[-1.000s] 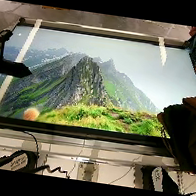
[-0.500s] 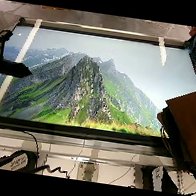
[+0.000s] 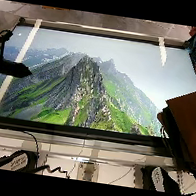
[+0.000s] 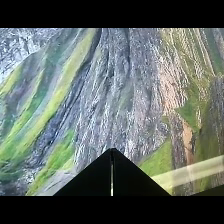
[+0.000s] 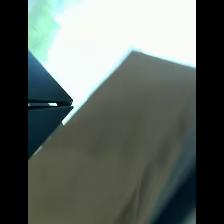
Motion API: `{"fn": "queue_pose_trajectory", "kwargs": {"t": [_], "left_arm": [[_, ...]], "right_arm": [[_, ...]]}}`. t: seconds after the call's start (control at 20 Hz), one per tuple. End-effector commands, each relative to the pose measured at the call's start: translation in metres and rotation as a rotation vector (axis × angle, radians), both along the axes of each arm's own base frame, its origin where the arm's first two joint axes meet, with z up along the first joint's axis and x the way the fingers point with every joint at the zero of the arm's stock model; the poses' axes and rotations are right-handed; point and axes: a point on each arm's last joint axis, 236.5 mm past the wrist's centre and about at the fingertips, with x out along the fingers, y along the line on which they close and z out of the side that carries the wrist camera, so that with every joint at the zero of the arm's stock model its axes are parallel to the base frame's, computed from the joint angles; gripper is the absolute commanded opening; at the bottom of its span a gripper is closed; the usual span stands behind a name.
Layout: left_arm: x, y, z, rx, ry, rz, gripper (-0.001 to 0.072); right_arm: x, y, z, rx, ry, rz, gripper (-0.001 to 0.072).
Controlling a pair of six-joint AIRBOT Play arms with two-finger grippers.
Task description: Fold the clothes and pants, and hang the long-sleeved shirts on hangers.
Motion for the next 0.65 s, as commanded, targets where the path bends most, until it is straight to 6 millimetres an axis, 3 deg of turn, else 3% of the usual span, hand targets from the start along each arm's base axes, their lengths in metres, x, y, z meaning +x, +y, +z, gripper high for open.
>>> {"fn": "queue_pose_trajectory", "kwargs": {"t": [0.0, 0.1, 0.3, 0.45, 0.6], "left_arm": [[0.000, 0.000, 0.000, 0.001, -0.001, 0.001, 0.0011], [0.000, 0.000, 0.000, 0.001, -0.001, 0.000, 0.0011], [0.000, 0.000, 0.000, 0.001, -0.001, 0.001, 0.0011], [0.000, 0.000, 0.000, 0.001, -0.001, 0.001, 0.0012], [0.000, 0.000, 0.000, 0.001, -0.001, 0.001, 0.0011]], "right_arm": [[0.039, 0.067, -0.004, -0.023, -0.005, 0.312, 0.0010], [0.050, 0.092, -0.011, -0.093, 0.030, 0.429, 0.0010], [0.066, 0.108, -0.025, -0.247, 0.104, 0.533, 0.0011], [0.070, 0.138, -0.029, -0.170, 0.083, 0.608, 0.0011], [0.068, 0.150, -0.028, -0.126, 0.068, 0.636, 0.0011]]}}
